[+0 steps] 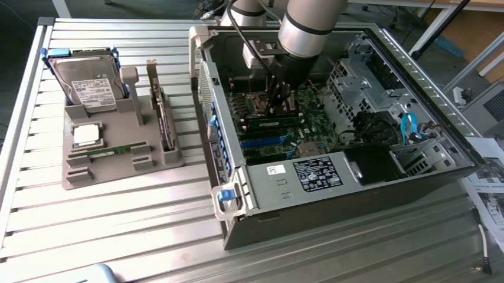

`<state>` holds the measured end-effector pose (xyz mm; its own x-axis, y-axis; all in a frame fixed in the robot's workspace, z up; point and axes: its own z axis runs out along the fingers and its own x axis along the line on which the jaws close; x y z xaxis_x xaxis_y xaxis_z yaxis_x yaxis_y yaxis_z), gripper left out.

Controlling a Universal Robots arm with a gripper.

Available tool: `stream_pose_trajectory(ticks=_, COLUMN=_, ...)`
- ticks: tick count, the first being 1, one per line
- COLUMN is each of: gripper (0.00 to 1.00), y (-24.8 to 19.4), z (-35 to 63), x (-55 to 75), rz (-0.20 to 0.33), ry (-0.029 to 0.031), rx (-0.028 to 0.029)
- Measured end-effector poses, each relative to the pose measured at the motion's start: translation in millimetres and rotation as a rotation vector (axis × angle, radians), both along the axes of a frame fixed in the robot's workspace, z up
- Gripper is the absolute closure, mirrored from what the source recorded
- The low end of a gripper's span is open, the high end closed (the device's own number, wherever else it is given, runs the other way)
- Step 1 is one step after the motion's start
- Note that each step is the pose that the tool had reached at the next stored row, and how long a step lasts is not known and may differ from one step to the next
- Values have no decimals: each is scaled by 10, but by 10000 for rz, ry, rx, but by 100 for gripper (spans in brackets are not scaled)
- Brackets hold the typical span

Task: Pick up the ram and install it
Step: 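Press down the ram until it locks into place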

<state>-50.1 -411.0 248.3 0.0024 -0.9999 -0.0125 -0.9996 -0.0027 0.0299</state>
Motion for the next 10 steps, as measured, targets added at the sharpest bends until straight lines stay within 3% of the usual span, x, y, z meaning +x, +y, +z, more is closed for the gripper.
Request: stream_pose_trajectory(ticks=10, gripper=90, y=0, z=-35, x=-1, rz=0, ry=0, rx=0)
